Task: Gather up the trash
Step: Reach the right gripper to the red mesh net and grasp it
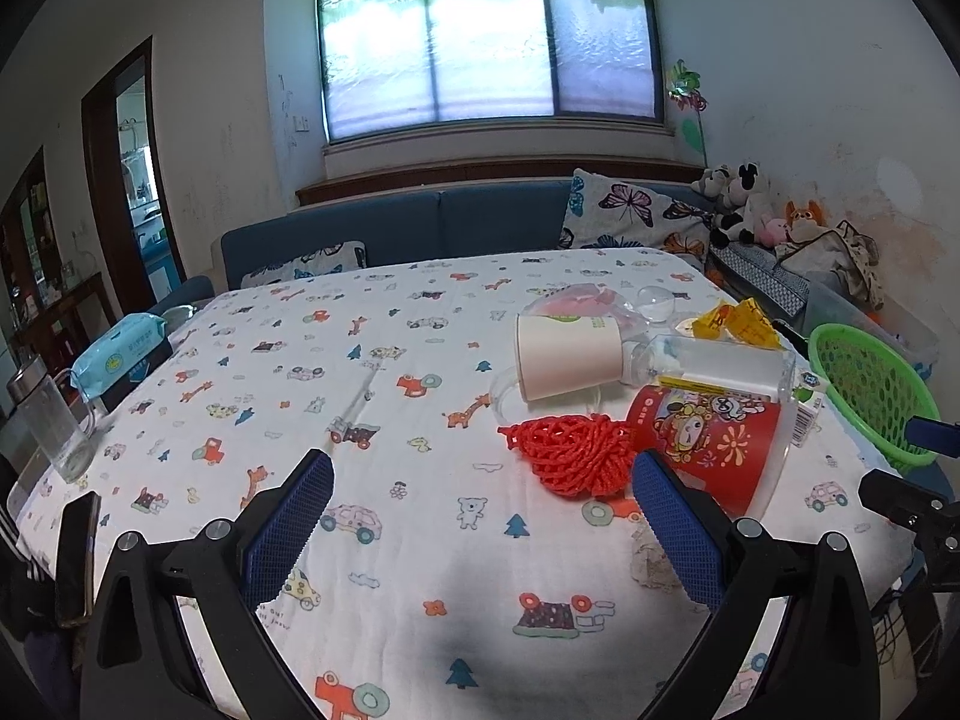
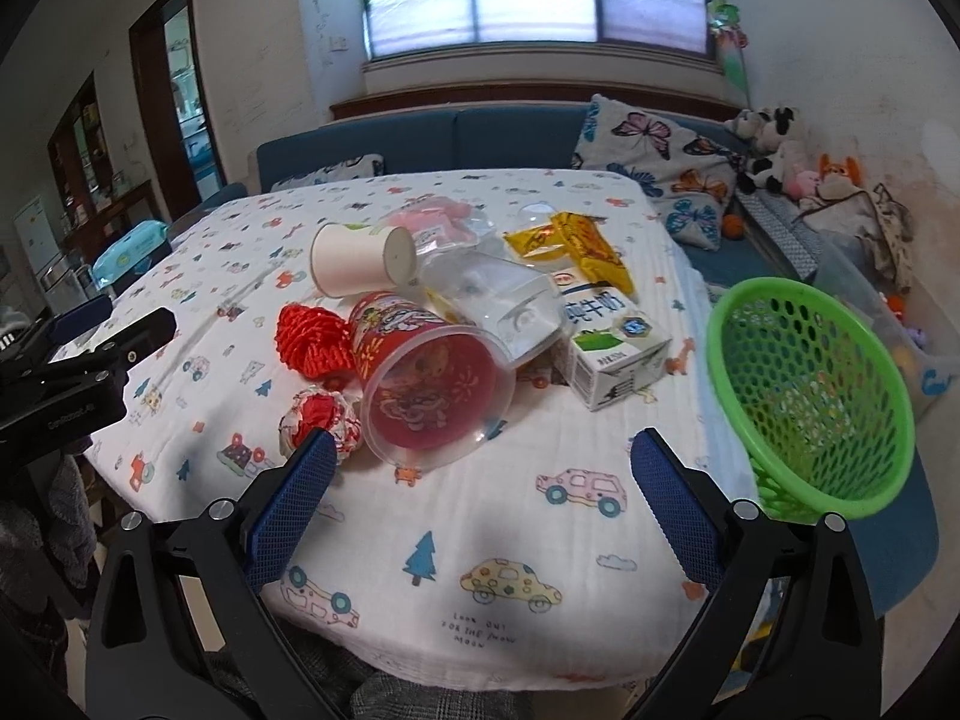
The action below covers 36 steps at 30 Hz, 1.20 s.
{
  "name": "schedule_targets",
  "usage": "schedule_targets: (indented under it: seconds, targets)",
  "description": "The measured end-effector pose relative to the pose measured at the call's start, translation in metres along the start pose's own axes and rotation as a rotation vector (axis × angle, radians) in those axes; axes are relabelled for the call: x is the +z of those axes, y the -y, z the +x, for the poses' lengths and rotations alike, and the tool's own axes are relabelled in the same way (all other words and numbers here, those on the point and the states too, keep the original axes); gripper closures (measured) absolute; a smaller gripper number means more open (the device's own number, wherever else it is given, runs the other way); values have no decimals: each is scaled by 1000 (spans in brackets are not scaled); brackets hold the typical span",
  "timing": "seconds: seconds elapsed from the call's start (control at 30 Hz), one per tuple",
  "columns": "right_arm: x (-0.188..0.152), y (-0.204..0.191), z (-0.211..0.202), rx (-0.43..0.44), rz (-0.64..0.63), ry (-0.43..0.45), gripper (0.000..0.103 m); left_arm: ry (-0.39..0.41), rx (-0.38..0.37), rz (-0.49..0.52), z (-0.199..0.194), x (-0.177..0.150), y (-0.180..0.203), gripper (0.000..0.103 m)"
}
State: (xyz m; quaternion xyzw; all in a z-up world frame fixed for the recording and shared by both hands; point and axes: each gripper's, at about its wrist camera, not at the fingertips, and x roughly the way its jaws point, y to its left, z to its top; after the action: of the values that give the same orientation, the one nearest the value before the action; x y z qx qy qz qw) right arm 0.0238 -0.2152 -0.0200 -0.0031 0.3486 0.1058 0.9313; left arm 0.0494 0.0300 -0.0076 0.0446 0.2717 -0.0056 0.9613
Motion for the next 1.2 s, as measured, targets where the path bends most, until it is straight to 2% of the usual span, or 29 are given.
schedule_targets:
  seconds: [0.23, 0.6, 0.83, 1.1, 1.2]
  targets:
    - [19, -9, 17, 64, -68, -54, 12, -20, 0, -7, 11, 3, -9, 6]
    - [46, -27, 45, 117, -189, -135, 20, -52, -5, 0, 25, -2, -17, 6]
    - [65, -52, 67, 191, -232, -153, 26, -63, 9, -19, 31, -2, -29, 6]
    - [72, -91, 106, 286, -285, -206, 38, -72, 44, -46, 34, -4, -51, 6]
    - [73, -103, 120, 299, -304, -220, 39, -76, 57, -50, 33, -6, -58, 6]
